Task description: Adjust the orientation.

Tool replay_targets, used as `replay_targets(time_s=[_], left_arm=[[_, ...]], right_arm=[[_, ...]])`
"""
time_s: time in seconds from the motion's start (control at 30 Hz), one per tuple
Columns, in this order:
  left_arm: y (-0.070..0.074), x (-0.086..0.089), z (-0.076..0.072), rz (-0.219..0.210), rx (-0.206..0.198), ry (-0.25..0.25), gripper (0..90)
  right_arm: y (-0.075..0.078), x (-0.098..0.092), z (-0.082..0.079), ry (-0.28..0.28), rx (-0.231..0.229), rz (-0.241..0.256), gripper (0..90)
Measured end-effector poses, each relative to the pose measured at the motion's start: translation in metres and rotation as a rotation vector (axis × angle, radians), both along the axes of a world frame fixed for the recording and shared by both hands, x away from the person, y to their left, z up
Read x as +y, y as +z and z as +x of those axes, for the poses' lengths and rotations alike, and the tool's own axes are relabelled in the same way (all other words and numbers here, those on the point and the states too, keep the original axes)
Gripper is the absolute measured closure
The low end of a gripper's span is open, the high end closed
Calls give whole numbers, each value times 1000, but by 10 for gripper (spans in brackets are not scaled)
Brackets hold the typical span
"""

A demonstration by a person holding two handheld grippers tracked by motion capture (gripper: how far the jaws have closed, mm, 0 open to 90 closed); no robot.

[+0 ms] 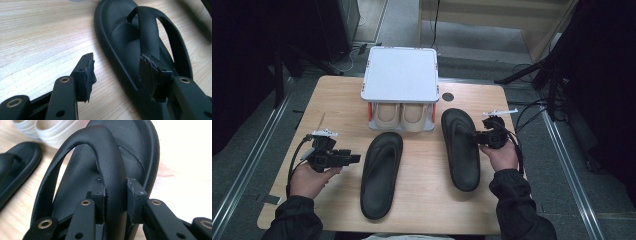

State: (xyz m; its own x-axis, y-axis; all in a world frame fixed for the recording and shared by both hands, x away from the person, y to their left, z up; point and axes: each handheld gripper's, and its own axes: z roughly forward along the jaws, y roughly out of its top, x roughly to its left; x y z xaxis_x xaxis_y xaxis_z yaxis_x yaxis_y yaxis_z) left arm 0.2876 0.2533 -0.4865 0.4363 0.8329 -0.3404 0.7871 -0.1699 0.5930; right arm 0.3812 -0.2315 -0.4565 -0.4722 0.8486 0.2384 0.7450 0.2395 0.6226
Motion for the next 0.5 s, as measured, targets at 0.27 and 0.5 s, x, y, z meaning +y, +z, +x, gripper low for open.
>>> replay_targets(time_s=[0.27,0.5], left_arm=[[-1,0,3,-34,16,-36,700],[-2,-4,7,-34,-11,-75,845]], right_arm=[[-1,20,-19,54,11,-5,716],[-5,36,-30,93,21,-5,715]])
